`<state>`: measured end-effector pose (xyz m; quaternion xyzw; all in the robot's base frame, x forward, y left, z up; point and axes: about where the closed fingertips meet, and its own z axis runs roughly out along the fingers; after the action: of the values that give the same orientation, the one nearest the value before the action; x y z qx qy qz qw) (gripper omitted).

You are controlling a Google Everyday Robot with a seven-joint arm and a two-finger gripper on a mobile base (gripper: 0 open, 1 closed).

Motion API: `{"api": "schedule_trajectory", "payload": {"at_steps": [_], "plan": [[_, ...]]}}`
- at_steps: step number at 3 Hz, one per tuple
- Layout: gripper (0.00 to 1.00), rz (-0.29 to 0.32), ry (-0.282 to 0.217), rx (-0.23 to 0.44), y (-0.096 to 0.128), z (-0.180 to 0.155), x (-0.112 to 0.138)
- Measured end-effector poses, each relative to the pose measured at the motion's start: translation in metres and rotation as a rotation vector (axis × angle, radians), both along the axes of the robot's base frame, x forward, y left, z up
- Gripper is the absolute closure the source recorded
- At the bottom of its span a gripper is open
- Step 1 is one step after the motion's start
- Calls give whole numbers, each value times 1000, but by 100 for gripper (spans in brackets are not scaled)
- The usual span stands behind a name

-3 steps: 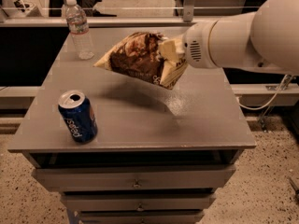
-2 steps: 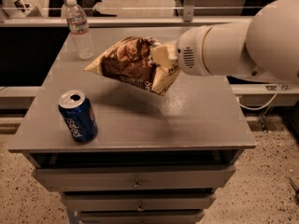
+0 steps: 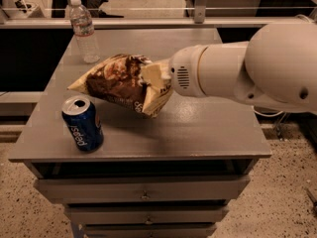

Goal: Move brown chip bag near pepsi can

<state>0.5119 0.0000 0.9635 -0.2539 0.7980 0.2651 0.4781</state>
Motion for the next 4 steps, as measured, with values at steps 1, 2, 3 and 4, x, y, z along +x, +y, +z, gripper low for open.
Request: {"api": "schedule_trajectory", "payload": {"at_steps": [1,2,3,4], "plan": [[100,23,21,27,11,-11,-7],[83,50,58,41,19,-23,-10],[59,69,89,54,24,-32,-12],[28,88,120,67,27,-39,-13]]}}
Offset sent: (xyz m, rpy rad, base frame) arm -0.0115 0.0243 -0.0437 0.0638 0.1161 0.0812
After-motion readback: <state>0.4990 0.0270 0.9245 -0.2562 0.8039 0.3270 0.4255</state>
